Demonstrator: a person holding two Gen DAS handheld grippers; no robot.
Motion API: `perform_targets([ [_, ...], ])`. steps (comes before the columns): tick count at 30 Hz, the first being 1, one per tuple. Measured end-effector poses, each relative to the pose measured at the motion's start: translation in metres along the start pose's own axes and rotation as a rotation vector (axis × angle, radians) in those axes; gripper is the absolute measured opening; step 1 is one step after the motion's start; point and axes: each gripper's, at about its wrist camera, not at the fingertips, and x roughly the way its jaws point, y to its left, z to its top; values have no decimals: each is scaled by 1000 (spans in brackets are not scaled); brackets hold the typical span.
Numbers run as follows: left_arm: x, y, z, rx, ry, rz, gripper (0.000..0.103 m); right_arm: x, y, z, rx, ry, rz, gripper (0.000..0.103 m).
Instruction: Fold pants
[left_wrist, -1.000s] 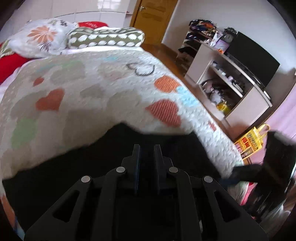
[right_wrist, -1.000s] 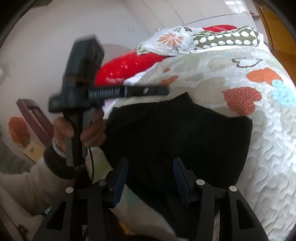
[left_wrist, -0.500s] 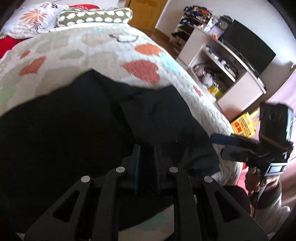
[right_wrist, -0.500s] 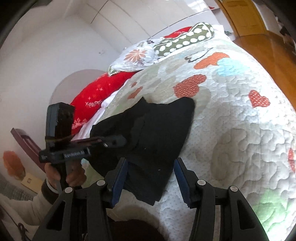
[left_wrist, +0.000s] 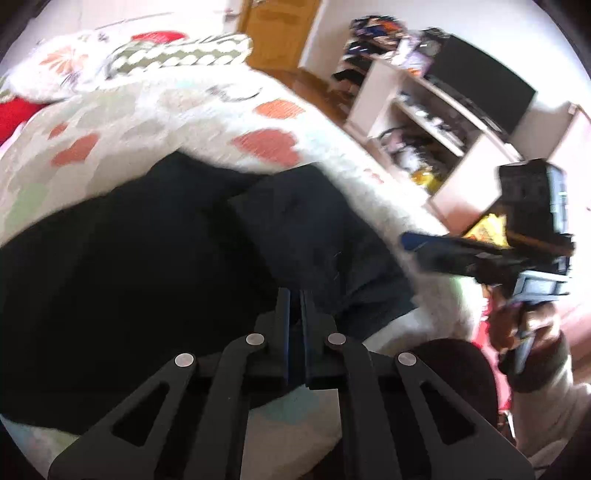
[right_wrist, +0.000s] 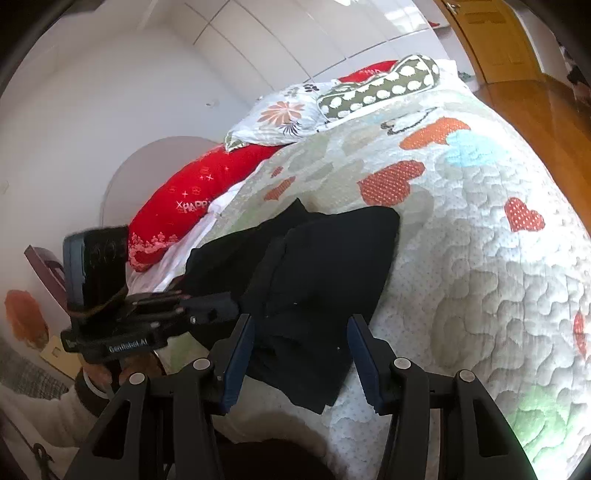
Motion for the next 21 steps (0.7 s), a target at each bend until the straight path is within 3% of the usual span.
perform_targets([
  [4, -2, 17, -5, -106, -6, -52, 5, 4, -6, -1, 30, 13, -18, 50],
  [5, -3, 20, -5, -130, -13, -39, 14, 4, -7, -1, 36, 17, -20, 50],
  [8, -3, 29, -5, -202, -29, -56, 60, 5, -9, -2, 32, 29, -40, 50],
  [11, -3, 30, -2, -243, -55, -80, 64, 7, -12, -3, 39, 34, -38, 51],
  [14, 8, 26, 4, -256, -40, -79, 76, 11, -16, -5, 56, 48, -51, 51],
  [16, 26, 20, 6, -264, 6, -85, 76, 12, -18, -6, 64, 54, -57, 51],
  [18, 33, 9, 7, -225, -9, -52, 71, 9, -19, -6, 75, 47, -66, 51],
  [19, 35, 5, 7, -211, -2, -57, 59, 8, -18, -6, 77, 43, -68, 51],
  [20, 38, 3, 9, -205, 19, -57, 32, 6, -18, -5, 77, 37, -73, 51],
  [21, 37, 3, 11, -206, 30, -59, 26, 4, -17, -2, 72, 34, -80, 51],
])
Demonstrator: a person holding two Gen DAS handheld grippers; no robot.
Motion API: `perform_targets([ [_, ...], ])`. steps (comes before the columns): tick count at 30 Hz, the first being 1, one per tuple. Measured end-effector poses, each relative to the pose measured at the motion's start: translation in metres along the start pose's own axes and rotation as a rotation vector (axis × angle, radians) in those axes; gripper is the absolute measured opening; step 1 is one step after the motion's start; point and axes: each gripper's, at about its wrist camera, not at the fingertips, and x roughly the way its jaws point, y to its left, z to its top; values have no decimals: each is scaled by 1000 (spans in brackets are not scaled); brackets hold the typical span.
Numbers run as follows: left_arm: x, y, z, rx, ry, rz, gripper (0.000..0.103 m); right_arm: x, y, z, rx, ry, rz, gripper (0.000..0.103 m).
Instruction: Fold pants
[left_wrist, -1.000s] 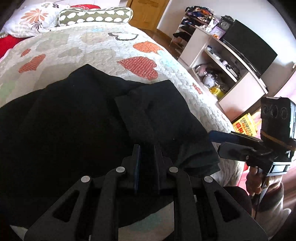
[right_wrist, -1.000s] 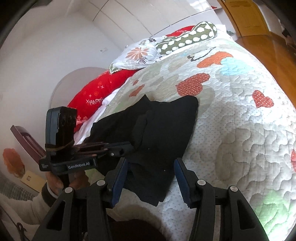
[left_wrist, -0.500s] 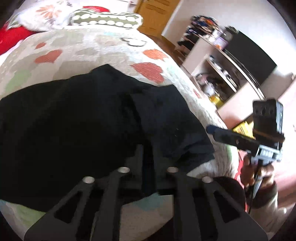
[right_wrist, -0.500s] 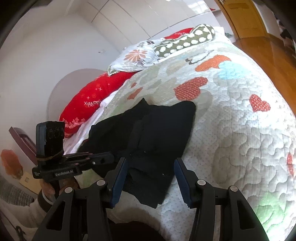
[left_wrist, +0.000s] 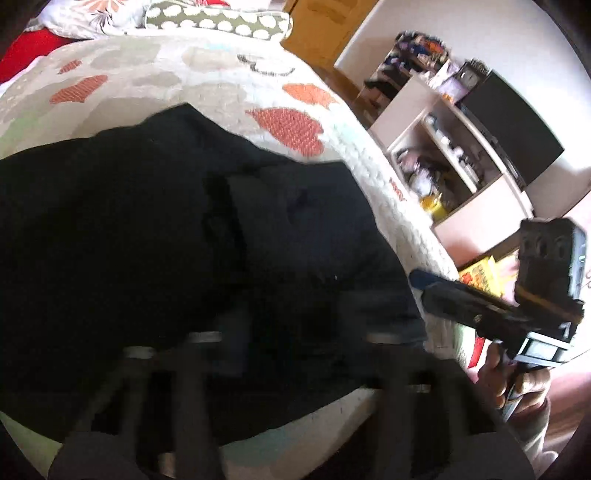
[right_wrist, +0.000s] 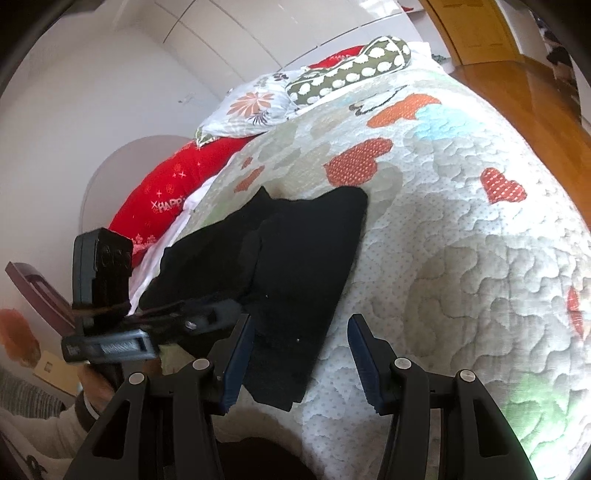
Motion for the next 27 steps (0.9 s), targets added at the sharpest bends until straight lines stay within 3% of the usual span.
perform_targets([
  [2, -12, 4, 6, -5, -26, -23, 21, -3, 5, 4, -23, -8, -7, 51],
  [5, -46, 16, 10, 27, -119, 82, 21, -1, 19, 13, -69, -15, 10, 51],
  [9, -48, 36, -3, 32, -92, 198, 21, 21, 41, 25, -174, 32, -13, 51],
  [12, -41, 38, -11, 33, -88, 229, 23, 46, 56, 31, -291, 73, -83, 51],
  [15, -42, 33, -16, 57, -109, 274, 31, 82, 64, 30, -405, 193, -216, 51],
  [17, -44, 36, -19, 44, -101, 261, 33, 93, 65, 25, -458, 253, -285, 51],
  [21, -54, 46, -22, -4, -115, 252, 50, 65, 73, 28, -465, 189, -243, 51],
  [25, -50, 48, -24, -36, -104, 239, 51, 61, 85, 25, -494, 170, -154, 51],
  [26, -49, 47, -26, -38, -102, 240, 51, 81, 89, 10, -556, 284, -144, 51],
  [27, -49, 45, -27, -38, -101, 235, 51, 91, 88, 1, -601, 333, -179, 51],
])
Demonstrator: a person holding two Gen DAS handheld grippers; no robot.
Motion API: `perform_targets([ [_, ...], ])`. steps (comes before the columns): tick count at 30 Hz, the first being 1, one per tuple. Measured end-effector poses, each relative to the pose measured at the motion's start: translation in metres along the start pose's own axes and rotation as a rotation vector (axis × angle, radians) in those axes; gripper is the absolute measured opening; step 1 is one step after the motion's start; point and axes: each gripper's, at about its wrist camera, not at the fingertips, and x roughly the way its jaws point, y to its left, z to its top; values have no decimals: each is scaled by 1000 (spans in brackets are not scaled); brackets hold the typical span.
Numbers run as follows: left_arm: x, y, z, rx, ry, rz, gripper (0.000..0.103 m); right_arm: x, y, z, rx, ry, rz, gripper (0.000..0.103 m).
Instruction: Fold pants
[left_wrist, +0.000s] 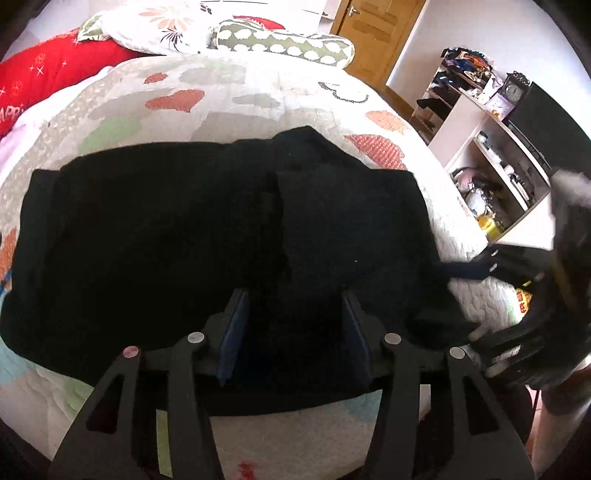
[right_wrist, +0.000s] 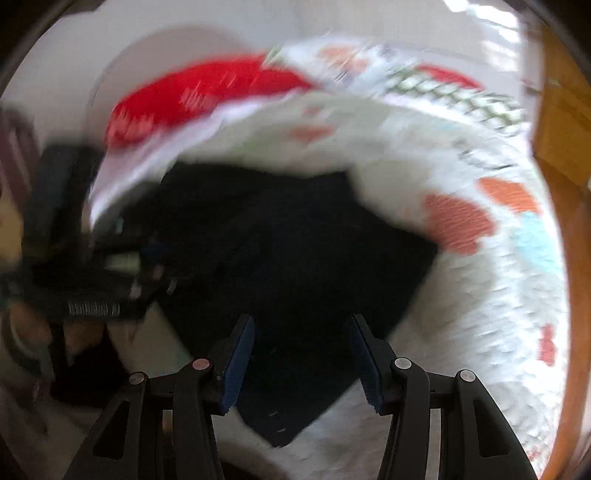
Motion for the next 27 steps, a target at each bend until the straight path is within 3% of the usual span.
perform_targets([
  [4, -8, -1, -5, 2, -7, 11, 51, -13, -7, -2, 28, -11, 16, 51],
  [9, -14, 3, -5, -14, -15, 15, 53, -37, -7, 13, 59, -120, 13, 51],
  [14, -21, 4, -8, -11, -33, 47, 53, -10, 8, 37, 9, -81, -85, 51],
  [19, -27, 14, -9, -43, -41, 59, 53, 36, 18, 54, -70, -8, -85, 51],
  [27, -32, 27, -13, -81, -50, 59, 53, 14, 19, 68, -61, -105, -10, 51],
])
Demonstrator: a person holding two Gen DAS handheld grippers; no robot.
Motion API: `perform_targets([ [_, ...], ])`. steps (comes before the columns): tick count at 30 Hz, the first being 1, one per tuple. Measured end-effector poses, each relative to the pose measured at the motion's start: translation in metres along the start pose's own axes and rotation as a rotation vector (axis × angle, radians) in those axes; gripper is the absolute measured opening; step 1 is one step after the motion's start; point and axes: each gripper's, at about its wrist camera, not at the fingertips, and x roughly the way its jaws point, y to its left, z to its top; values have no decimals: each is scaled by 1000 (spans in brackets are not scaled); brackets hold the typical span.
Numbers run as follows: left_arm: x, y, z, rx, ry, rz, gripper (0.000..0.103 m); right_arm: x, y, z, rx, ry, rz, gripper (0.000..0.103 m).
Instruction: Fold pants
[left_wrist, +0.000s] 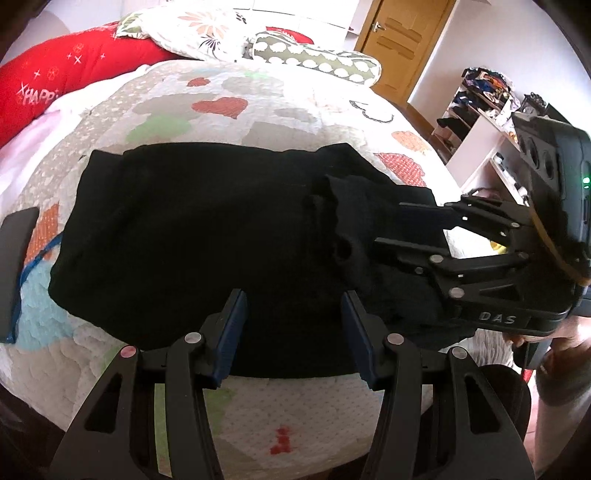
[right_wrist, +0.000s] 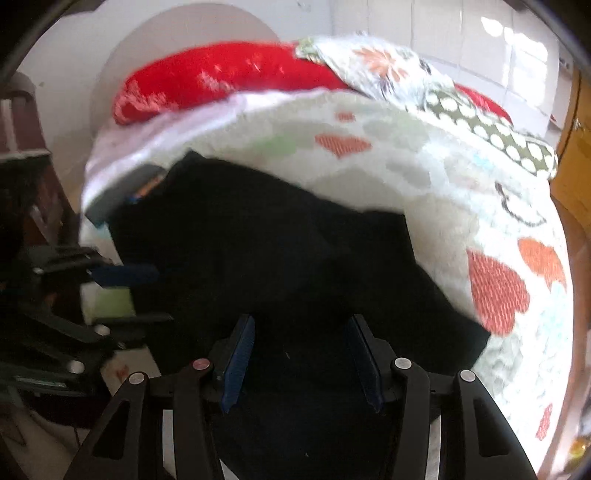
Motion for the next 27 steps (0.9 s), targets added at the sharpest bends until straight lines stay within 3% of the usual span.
perform_targets([
  [7, 1, 4, -2, -23, 8, -20, 53, 35, -3, 18, 76, 49, -2, 51],
  [16, -10, 17, -2, -67, -27, -31, 53, 6, 5, 31, 103, -16, -73, 51],
  [18, -11, 22, -3, -96, -28, -36, 53, 8, 5, 30, 88, -3, -75, 51],
  [21, -11, 23, -5, -104, -24, -41, 53, 32, 2, 22, 85, 99, -68, 51],
  [27, -14, 28, -9, -110, -31, -41, 53, 10, 5, 31, 139, -12, -50, 51],
])
